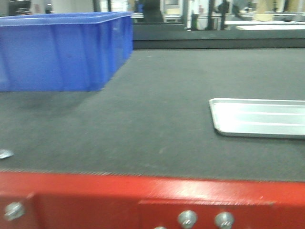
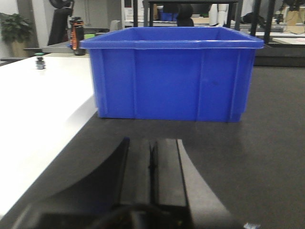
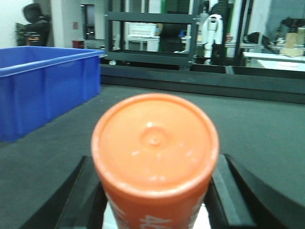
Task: Grab orange capacitor from left shelf to right conveyor
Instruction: 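Lower the capacitor upright onto the silver tray with the right gripper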
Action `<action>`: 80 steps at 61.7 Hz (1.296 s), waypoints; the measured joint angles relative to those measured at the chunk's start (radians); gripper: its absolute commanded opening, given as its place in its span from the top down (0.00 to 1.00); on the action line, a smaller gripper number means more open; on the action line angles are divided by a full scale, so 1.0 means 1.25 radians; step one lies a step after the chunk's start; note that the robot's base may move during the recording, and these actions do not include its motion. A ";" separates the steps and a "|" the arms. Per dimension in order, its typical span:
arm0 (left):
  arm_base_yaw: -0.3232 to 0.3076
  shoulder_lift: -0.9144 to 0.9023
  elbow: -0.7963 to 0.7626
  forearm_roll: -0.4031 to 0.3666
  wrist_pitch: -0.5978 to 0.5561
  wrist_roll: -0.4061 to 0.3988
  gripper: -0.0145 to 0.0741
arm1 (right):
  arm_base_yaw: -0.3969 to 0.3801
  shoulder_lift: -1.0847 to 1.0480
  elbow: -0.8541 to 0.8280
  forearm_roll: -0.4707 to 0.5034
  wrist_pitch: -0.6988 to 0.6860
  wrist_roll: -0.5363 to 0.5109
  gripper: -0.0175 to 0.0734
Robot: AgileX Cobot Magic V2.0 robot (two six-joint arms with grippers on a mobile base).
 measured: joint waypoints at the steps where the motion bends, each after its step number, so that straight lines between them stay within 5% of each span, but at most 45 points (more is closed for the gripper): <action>1: 0.000 0.000 0.000 0.000 0.000 0.000 0.95 | 0.000 0.000 0.000 0.000 0.000 0.000 0.75; 53: 0.000 0.000 0.000 0.000 0.000 0.000 0.95 | 0.000 0.023 -0.013 0.000 -0.085 0.025 0.75; 68: 0.000 0.000 0.000 0.000 0.000 0.000 0.95 | 0.000 0.282 -0.094 -0.049 -0.111 0.047 0.75; 80: 0.000 0.000 0.000 0.000 0.000 0.000 0.95 | 0.000 0.566 -0.131 -0.155 -0.281 0.092 0.75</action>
